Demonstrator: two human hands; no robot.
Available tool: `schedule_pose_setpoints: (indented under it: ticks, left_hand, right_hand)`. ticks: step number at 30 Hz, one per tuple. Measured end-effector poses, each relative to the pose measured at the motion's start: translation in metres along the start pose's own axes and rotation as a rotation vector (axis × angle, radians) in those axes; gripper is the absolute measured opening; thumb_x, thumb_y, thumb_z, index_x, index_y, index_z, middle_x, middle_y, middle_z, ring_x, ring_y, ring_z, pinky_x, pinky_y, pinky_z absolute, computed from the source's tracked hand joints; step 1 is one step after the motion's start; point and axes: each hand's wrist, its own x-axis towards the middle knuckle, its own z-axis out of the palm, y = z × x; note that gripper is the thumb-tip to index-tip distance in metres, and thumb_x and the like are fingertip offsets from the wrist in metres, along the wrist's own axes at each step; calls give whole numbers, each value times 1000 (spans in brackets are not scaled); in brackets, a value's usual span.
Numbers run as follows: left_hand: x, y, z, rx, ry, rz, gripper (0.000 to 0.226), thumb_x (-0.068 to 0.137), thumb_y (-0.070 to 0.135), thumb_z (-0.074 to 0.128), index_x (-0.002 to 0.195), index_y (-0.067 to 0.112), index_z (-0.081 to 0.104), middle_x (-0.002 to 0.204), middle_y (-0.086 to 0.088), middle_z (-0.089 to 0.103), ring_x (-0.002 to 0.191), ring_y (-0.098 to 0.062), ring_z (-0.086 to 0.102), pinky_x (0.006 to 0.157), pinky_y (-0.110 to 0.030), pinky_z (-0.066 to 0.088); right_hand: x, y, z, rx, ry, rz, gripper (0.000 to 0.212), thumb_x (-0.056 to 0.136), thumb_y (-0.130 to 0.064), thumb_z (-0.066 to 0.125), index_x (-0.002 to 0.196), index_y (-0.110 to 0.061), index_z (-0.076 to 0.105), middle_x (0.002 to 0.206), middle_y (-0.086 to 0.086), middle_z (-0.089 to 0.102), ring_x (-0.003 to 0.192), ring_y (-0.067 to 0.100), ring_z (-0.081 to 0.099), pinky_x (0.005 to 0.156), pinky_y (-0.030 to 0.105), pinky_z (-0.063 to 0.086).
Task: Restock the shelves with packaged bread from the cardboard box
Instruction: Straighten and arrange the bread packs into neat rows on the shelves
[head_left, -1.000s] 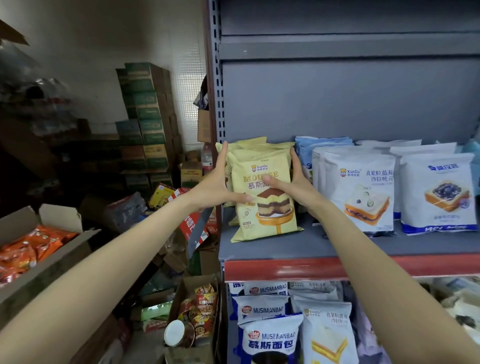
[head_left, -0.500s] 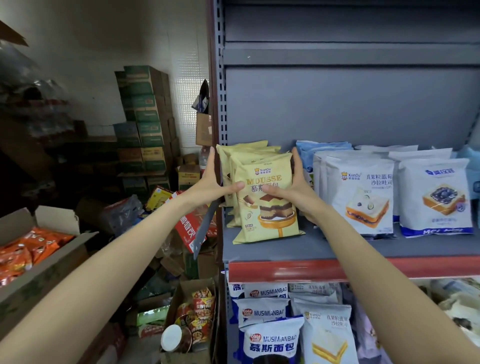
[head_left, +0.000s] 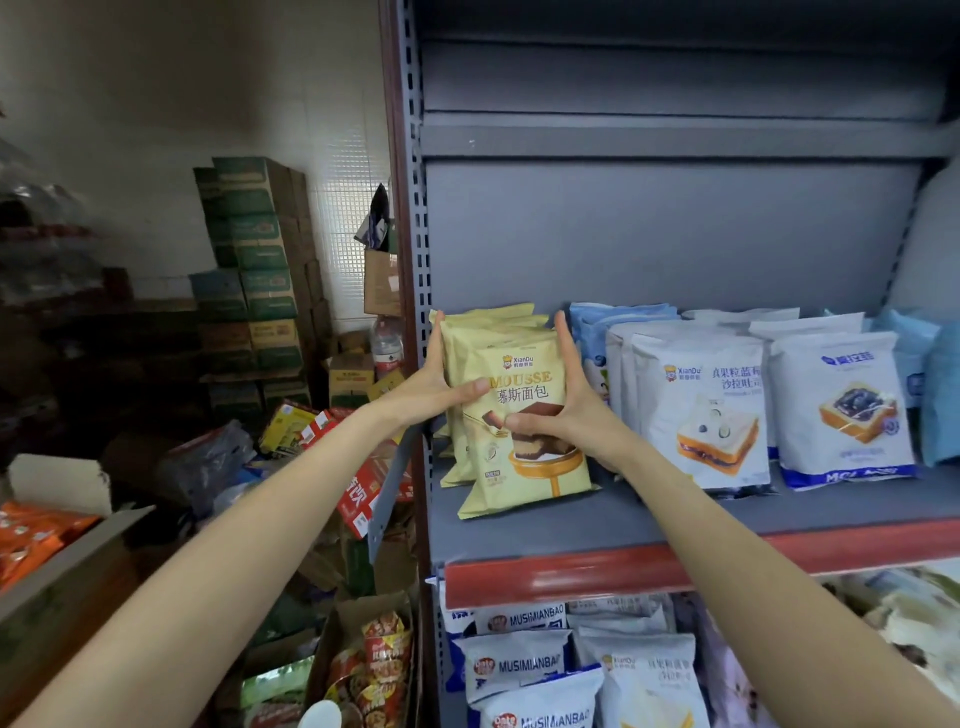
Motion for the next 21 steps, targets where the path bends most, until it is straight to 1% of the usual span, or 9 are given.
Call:
schedule_pose_setpoints:
  ticks: [2,4,6,10,12,14,16,19,21]
  left_hand:
    - [-3,2,1,29,2,-5,142,49,77,70,140,38,-31,157,5,15,136,-7,27,114,-33,25]
    - [-8,3,1,77,39,-44,126,69,63,66,140,30,-34,156,6,15,133,-2,23,107,-22,23]
    - [-15,4,2,108,62,-66,116,82,46,63,140,25,-35,153,11,19,132,-3,26,100,-15,27]
    - [-33,9,11,192,-44,-79,134,74,27,79,137,24,-39,146,15,23,121,0,42,87,-6,36]
    - [-31,6,15,225,-108,-46,139,71,13,81,136,25,-41,140,11,36,110,0,51,89,-10,44]
    - [-28,6,16,256,-92,-44,139,71,10,80,135,28,-41,138,4,45,113,-10,55,98,-31,48]
    - [-27,9,15,298,-47,-66,137,72,12,79,134,30,-42,136,1,49,113,-17,58,98,-40,48]
    - [-28,10,15,339,-20,-72,136,75,16,77,132,30,-45,134,2,50,110,-17,59,97,-37,49]
    - [-32,9,19,355,-7,-66,133,78,17,76,132,29,-45,134,0,51,107,-17,60,96,-35,48]
  right_hand:
    - [-1,-3,2,-18,11,10,127,66,-10,84,145,-48,-8,126,-34,40,120,-1,52,101,38,47]
    - [-3,-6,5,-52,34,36,129,65,-15,85,146,-44,-11,128,-35,35,123,-4,46,102,25,45]
    - [-7,-11,7,-131,73,14,130,65,-22,85,146,-38,-15,133,-35,22,125,-14,27,99,2,29]
    - [-22,-14,4,-350,-23,3,131,67,-24,84,146,-32,-20,138,-29,-4,108,-37,-13,96,2,4]
    - [-25,-12,4,-395,-80,37,131,67,-21,84,146,-35,-19,145,-21,-3,117,-24,-2,92,-1,8]
    - [-22,-12,6,-416,-71,44,132,66,-20,85,145,-38,-19,154,-7,3,124,-9,11,94,4,15]
    - [-18,-13,11,-427,-35,44,131,67,-17,84,145,-38,-19,155,2,6,124,-4,16,92,3,16]
    - [-15,-11,13,-424,-5,35,130,67,-14,84,145,-38,-18,154,5,8,132,5,21,90,3,17]
    - [-17,-9,13,-414,6,25,131,67,-14,84,145,-39,-18,153,5,7,129,2,19,94,7,19]
